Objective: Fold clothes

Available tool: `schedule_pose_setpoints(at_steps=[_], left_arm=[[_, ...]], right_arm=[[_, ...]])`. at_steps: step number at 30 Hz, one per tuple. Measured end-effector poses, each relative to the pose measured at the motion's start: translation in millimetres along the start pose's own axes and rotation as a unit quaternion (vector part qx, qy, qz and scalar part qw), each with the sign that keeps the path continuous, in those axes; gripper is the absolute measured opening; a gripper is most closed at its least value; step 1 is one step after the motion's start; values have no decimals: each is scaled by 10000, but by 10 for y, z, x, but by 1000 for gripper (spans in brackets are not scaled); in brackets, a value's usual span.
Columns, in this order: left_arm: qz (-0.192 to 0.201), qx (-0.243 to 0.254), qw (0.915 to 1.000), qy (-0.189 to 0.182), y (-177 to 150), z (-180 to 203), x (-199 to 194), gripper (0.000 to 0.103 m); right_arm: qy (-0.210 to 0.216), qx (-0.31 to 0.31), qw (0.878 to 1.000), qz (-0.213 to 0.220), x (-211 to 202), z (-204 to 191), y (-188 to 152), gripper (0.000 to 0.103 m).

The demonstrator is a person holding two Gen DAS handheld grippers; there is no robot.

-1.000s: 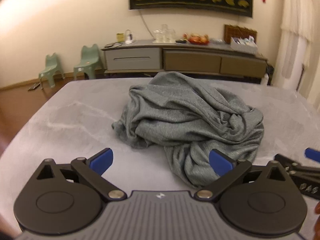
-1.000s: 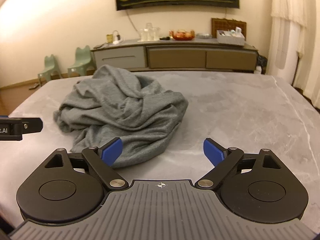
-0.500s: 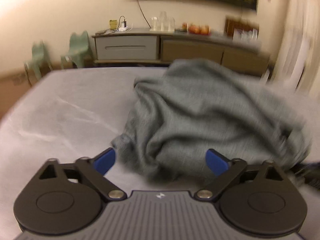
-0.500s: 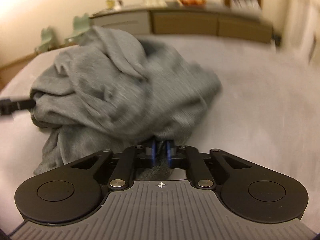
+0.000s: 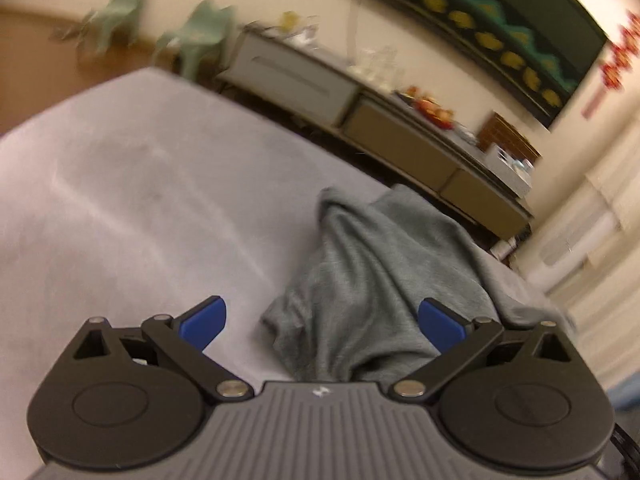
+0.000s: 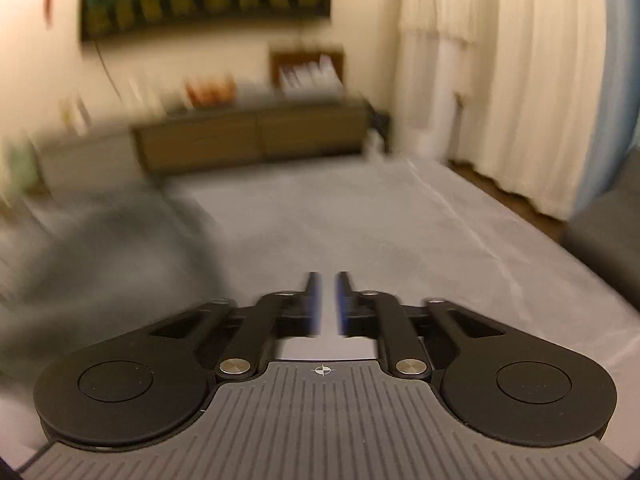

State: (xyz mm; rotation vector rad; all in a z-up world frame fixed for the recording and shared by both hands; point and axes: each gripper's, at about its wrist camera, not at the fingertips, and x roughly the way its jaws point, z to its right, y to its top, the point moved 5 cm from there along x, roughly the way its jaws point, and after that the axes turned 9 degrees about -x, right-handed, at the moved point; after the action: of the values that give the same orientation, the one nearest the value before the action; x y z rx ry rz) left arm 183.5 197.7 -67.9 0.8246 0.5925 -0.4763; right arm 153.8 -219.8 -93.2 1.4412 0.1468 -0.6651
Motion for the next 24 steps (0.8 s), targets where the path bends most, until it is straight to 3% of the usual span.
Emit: schedule_pose_setpoints(at_steps=[1,2,4,6,9,10,11,12,14,16,19,21,24], left_arm=[[46,-108,9999,48,44,-50,-2,103],[91,-216,9997,96,88,-100,-4,103],[190,-333,9991,179,141,-157,-13,103],[283,-395,9985,253,178,-181,-14,103],[364,-391,9978,390,212,-193,23,103],[379,-404,9976,421,218,-212,19,103],[388,-419,9974,443,220,-233,3,103],[408,-445,9971,460,231,-257,-12,103],[480,-531,9963,479,277,-313,-39,103],[553,-639,9953,465,325,-359,-82,103],[641,-698,9946,418,361,-373,-146,103],[685,-696,9945,388,373,-370,-180,103],[595,-525,9962,346,316,-307,-148,103]], right_arm=[[198,-76,9994,285,-127,-157,98,80],[428,-401,9970,505,-200,-396,197,97],[988,-1230,9849,713,-241,-1006,355,98],[1520,-1995,9649,776,-201,-1618,468,99],[1819,-2950,9377,240,235,-2472,371,100],[1826,-3257,9277,-49,435,-2658,292,94],[1826,-3560,9158,-344,636,-2837,213,71],[1823,-3856,9022,-638,836,-3012,135,56],[1839,-3876,8987,-912,950,-3135,244,8],[2108,-3360,9159,-623,747,-3045,706,4],[2265,-2220,9445,854,-113,-2535,1718,4],[2277,-1448,9455,1823,-764,-2042,2297,4],[1792,-817,9467,2547,-1264,-1339,2603,4]])
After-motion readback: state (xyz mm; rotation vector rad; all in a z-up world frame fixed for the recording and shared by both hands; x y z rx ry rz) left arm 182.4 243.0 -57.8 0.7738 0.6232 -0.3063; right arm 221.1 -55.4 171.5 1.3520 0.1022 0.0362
